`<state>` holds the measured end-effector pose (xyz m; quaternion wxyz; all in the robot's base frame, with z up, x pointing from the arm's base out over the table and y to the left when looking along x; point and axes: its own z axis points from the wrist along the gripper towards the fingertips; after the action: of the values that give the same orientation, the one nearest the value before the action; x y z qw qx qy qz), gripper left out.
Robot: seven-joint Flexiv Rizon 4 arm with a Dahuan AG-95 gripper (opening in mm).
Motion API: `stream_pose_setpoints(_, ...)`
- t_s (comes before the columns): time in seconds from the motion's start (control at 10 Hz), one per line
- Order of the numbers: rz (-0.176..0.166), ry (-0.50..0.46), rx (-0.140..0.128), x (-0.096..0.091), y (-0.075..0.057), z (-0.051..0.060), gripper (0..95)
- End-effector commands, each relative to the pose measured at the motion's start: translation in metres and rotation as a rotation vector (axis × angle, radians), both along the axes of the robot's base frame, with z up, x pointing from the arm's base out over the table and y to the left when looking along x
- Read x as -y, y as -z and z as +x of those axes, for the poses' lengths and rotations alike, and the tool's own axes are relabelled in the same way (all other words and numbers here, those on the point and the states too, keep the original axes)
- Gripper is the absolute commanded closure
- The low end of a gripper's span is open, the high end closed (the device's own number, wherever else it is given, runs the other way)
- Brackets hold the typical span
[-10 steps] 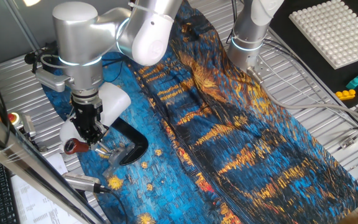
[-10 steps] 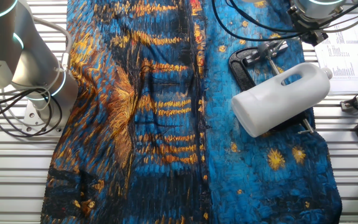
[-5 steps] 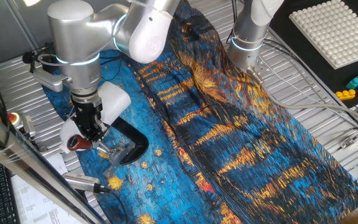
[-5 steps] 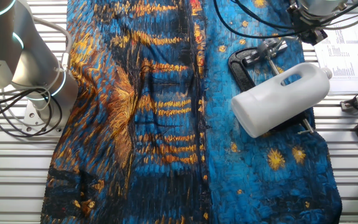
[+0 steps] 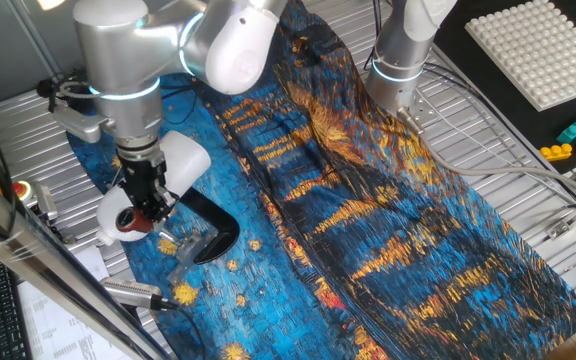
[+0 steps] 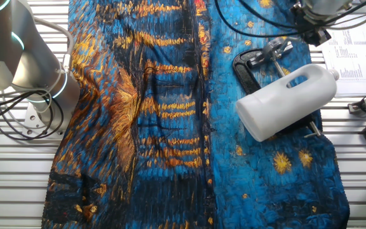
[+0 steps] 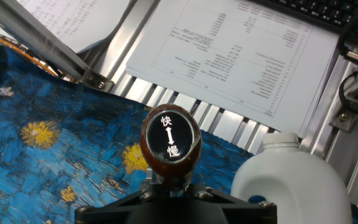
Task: Push down the lever
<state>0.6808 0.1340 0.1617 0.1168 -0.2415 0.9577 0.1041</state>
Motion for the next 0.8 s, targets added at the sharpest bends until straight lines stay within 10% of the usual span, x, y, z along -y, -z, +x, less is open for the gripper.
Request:
stream_pose_setpoints(0.1, -0.010, -0.036, -0.006, -0.001, -0.002, 0.000, 38.0)
stream_pose_setpoints(0.2, -0.007, -0.048, -0.016, 0.001, -0.005, 0.001, 19.0)
stream_pose_setpoints(0.8, -0.021, -0.073, -0.099, 0.008, -0.049, -0.007, 19.0)
